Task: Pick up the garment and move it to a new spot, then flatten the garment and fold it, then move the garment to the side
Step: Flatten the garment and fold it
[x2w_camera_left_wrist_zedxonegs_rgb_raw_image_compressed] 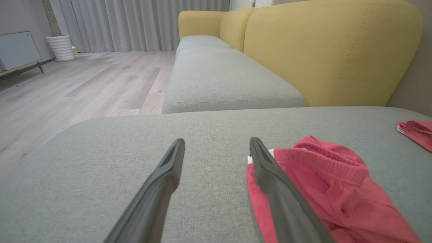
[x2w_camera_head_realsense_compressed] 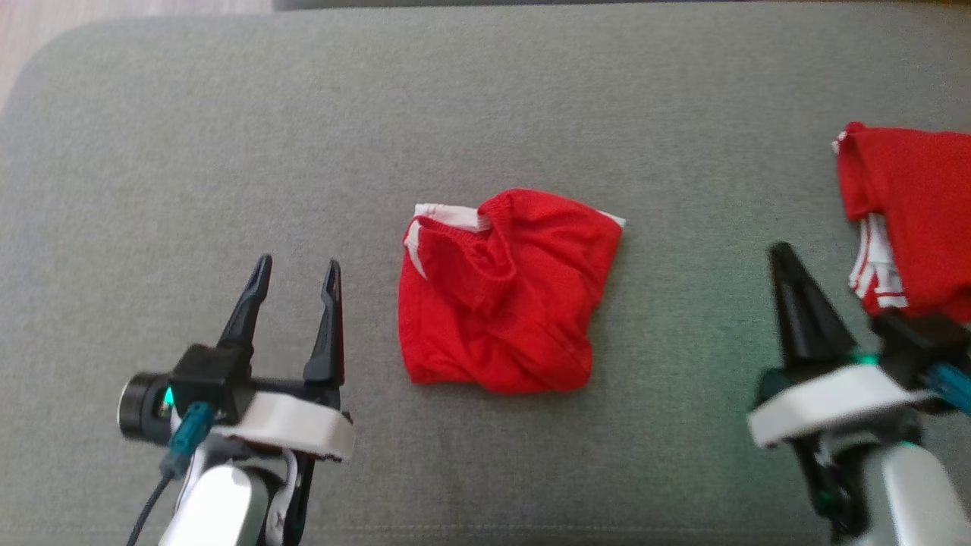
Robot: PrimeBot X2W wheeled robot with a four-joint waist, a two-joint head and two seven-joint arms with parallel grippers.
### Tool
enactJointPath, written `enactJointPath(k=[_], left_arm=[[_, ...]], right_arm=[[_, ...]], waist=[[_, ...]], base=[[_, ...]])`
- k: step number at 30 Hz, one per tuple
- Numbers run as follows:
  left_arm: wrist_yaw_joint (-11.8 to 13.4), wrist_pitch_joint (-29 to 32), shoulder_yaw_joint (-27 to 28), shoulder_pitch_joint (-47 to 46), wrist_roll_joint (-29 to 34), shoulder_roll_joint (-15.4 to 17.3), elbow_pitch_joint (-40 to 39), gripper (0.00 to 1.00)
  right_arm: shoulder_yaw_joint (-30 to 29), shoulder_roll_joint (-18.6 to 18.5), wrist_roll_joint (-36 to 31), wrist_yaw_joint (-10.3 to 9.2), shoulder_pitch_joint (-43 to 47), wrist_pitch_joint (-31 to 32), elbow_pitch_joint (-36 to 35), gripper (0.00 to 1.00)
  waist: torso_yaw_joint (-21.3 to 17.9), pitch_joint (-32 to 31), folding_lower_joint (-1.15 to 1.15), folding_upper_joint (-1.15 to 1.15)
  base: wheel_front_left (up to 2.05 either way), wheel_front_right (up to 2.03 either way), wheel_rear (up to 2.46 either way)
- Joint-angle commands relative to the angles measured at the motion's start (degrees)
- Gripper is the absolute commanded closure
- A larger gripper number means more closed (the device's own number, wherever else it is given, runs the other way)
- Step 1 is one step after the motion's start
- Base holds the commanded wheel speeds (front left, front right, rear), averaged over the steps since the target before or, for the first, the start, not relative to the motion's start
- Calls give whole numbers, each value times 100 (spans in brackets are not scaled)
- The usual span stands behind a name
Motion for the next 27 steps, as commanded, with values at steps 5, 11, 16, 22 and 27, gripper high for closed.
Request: enactJointPath(k=[5,11,16,22,27], left_arm=[[-17,-105,114,-441,-8,14,-134,0],[-45,-175,27,-551,-20,-69,-44,0],[-59,-243,-60,-664,-18,-161,40,0],[-70,-331,-106,-733,-45,-238,144,0],[-72,-381,-131,-767,-50,-262,214,0]], right_arm=[[942,66,94,42,-1045,-164,840,100],[1838,149,295,42,-1776,-310,1911,100],[2490,161,736,42,-2409,-522,2762,100],[3281,163,1227,42,-2901,-667,3253,100],[3915,163,1501,42,-3042,-557,3468,100]], waist=[[248,230,0,0],[415,355,0,0],[557,475,0,0],[627,553,0,0],[632,593,0,0]], base=[[0,0,0],[0,0,0],[0,0,0],[0,0,0],[0,0,0]])
